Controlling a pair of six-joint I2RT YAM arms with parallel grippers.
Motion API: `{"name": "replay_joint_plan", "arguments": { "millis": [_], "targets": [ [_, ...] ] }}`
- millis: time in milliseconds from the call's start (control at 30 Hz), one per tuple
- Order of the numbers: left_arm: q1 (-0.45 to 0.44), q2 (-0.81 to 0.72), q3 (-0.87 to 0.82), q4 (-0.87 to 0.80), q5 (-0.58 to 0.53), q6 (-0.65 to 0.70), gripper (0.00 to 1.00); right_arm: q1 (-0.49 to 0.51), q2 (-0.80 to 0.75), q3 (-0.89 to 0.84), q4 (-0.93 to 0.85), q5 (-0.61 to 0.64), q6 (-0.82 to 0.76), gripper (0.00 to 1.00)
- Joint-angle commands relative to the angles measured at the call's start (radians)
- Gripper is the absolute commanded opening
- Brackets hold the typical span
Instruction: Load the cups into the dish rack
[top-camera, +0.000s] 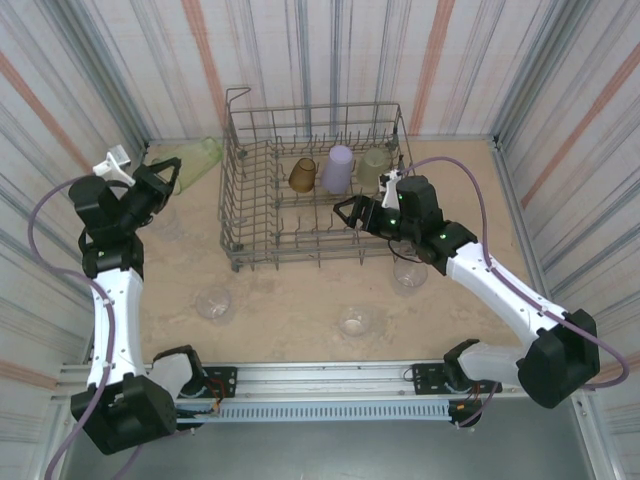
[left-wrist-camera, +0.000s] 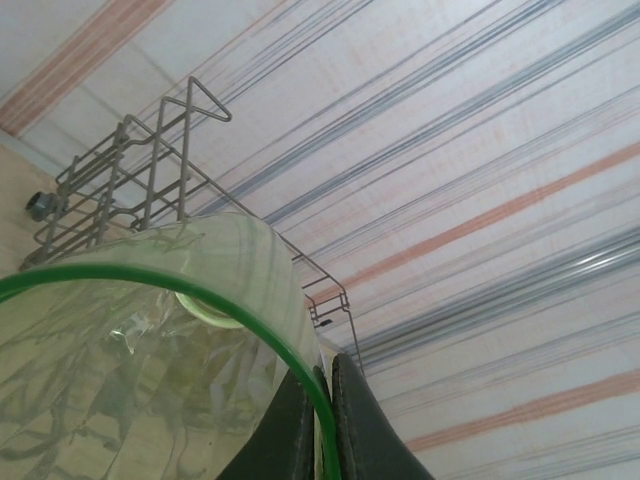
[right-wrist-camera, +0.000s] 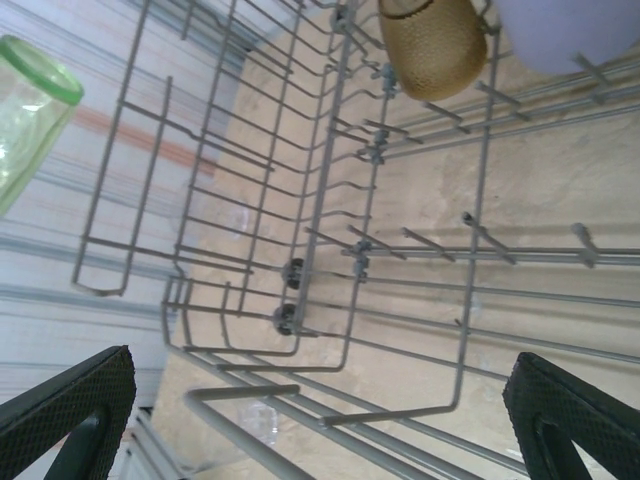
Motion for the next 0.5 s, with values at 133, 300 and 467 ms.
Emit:
{"name": "replay_joint_plan", "arguments": {
  "millis": [133, 300, 467],
  "targets": [
    [-0.05, 0.027, -0.025, 0.156, 0.084, -0.057, 0.0, 0.008, 0.005, -0.01, 0.098, -0.042, 0.044, 0.99],
    [-0.138, 0.045, -0.019, 0.173, 0.069, -0.026, 0.0, 0.008, 0.013, -0.02, 0.14, -0.073, 0.057, 0.99],
    [-0.232, 0.076, -0.013, 0.203, 0.062, -0.017, 0.0, 0.008, 0.009, -0.042, 0.199, -0.102, 0.087, 0.99]
  ]
}}
